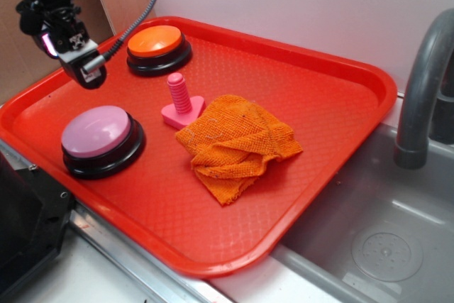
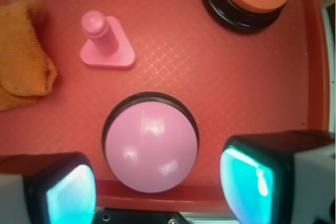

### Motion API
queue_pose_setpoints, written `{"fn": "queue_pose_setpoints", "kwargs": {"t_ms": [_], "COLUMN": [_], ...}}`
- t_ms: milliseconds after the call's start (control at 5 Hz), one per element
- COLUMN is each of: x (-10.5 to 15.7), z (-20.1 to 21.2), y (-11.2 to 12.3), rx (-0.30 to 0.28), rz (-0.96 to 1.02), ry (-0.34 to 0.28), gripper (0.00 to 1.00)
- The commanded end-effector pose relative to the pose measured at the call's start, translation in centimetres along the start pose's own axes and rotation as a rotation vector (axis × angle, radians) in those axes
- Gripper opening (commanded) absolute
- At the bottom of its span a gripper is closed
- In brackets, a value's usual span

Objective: Push the pink button.

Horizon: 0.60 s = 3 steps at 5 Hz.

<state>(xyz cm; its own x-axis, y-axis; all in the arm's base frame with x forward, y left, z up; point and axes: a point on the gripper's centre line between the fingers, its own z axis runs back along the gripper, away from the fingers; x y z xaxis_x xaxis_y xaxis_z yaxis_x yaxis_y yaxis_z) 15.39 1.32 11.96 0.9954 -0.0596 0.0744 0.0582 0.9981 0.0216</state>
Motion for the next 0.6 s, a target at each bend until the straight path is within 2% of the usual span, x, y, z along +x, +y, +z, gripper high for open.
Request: {"fn": "queue_pose_setpoints", "kwargs": {"t_ms": [0,200,400], "x": [1.1,1.0,0.5], "z": [3.2,4.3,4.8], "y": [0.7,0.7,0.7], "rx": [0.002,0.066,0.002], "rz": [0.050,0.067,0.061], "ry": [-0.077,-0.060,-0.118], "gripper": [1.00,1.00,1.00]}}
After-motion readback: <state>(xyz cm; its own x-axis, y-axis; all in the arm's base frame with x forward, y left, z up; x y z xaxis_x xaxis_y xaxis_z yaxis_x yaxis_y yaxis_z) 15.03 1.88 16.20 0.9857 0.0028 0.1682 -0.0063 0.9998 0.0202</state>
